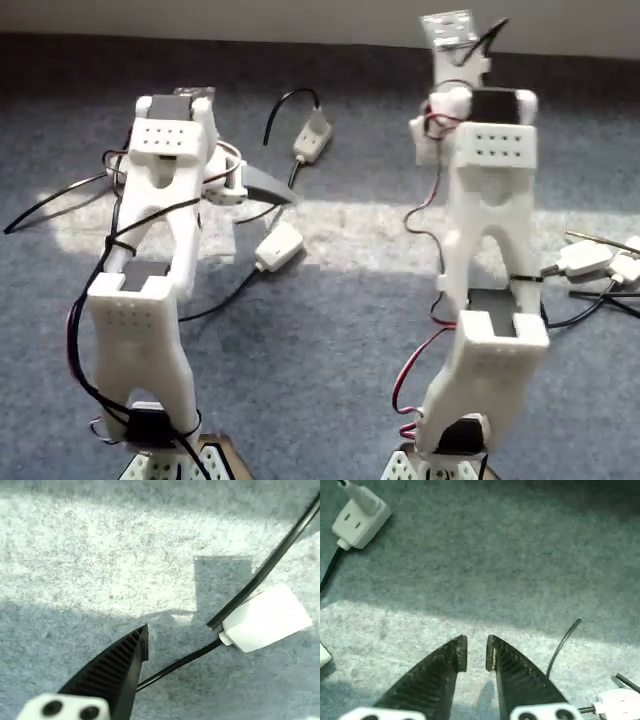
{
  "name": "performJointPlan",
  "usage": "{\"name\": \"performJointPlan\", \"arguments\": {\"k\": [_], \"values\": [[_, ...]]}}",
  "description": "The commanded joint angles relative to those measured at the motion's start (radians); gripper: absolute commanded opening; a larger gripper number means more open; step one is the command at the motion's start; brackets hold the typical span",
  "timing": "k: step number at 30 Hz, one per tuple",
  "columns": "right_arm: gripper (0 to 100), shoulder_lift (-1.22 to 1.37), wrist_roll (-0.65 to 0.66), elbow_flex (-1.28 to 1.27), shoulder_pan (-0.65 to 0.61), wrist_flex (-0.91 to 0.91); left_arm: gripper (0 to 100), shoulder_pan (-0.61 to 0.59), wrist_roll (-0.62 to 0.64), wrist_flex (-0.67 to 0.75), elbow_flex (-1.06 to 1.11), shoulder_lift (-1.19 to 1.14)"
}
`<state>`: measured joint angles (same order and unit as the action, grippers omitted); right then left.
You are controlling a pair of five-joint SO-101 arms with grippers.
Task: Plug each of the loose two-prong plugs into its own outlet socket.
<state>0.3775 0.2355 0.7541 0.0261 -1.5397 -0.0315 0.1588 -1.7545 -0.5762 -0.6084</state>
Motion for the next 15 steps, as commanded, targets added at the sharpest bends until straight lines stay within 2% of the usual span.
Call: {"name": "performJointPlan", "arguments": {"k": [1, 5, 9, 15], "values": [[8.1, -0.065, 0.109, 0.091, 0.122, -0.128, 59, 0.208, -0.003, -0.012, -0.042, 0.065], [9.1, -0.065, 0.192, 0.090, 0.260, -0.219, 59, 0.361, -0.003, -0.012, -0.036, 0.096], [20.4, -0.064, 0.264, 0.015, 0.403, -0.220, 59, 0.475, -0.009, -0.008, 0.035, 0.156], [22.4, -0.064, 0.480, -0.268, 0.412, -0.220, 59, 0.504, -0.011, -0.006, 0.068, 0.177]]}}
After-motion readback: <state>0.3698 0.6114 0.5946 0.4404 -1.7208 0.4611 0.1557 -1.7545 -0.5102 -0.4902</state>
